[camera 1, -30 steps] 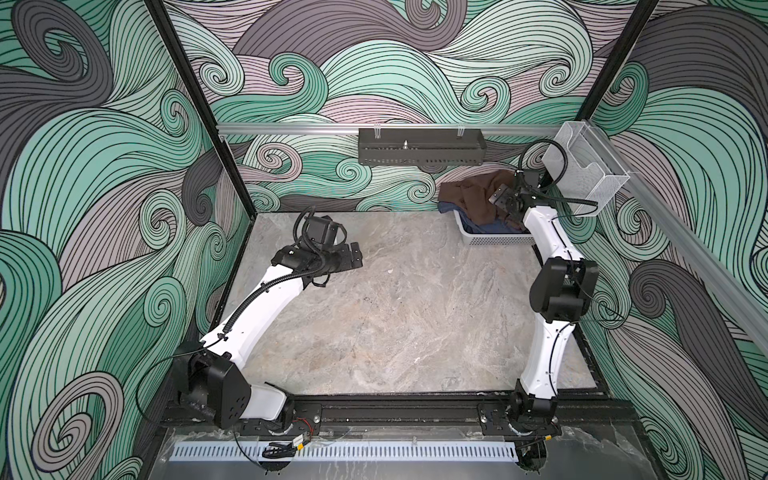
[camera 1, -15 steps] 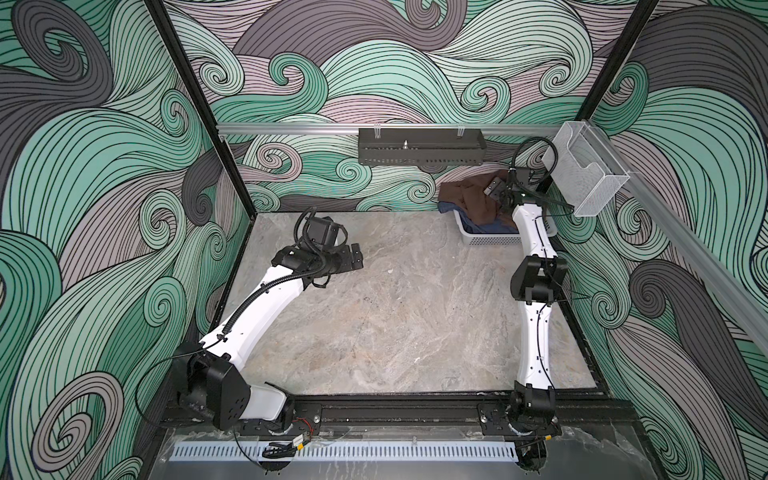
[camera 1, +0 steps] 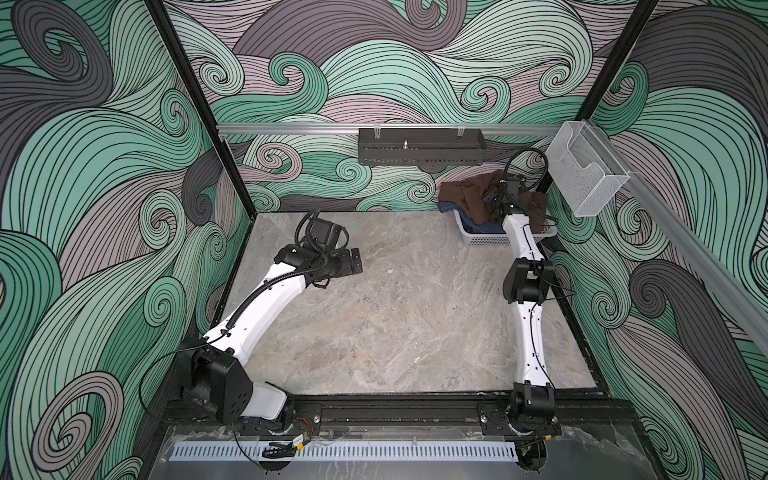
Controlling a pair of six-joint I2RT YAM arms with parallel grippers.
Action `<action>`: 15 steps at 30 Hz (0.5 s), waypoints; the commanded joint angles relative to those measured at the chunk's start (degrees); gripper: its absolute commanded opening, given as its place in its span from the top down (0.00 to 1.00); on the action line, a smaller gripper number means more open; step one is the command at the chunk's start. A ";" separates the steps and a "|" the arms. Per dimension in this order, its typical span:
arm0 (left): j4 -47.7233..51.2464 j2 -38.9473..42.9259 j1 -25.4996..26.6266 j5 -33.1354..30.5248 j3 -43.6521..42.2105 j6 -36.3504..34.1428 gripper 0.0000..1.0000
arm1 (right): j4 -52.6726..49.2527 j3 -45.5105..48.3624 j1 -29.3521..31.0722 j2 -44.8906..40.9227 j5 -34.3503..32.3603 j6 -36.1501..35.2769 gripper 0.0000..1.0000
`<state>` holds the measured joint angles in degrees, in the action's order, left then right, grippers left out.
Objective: Fold and stack the trousers
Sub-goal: 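Lift the brown trousers out of the basket with the right gripper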
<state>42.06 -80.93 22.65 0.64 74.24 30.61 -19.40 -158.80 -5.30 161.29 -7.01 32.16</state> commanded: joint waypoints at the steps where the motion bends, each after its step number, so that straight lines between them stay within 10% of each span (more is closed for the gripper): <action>1: 2.84 0.19 0.37 -0.65 2.66 0.25 0.01 | 3.66 -1.69 0.19 -0.25 -2.66 -0.13 0.69; 7: 3.69 -0.20 0.37 -0.38 5.23 -0.51 0.01 | 2.38 -0.74 0.75 -8.38 -4.65 -4.04 0.93; 15: 1.78 0.74 0.46 -0.20 6.27 -1.77 0.01 | -5.15 1.01 2.26 -22.29 -5.19 -6.69 1.00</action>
<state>43.70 -80.90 22.65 0.67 78.63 29.95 -25.23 -157.51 -4.25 147.94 -10.26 27.53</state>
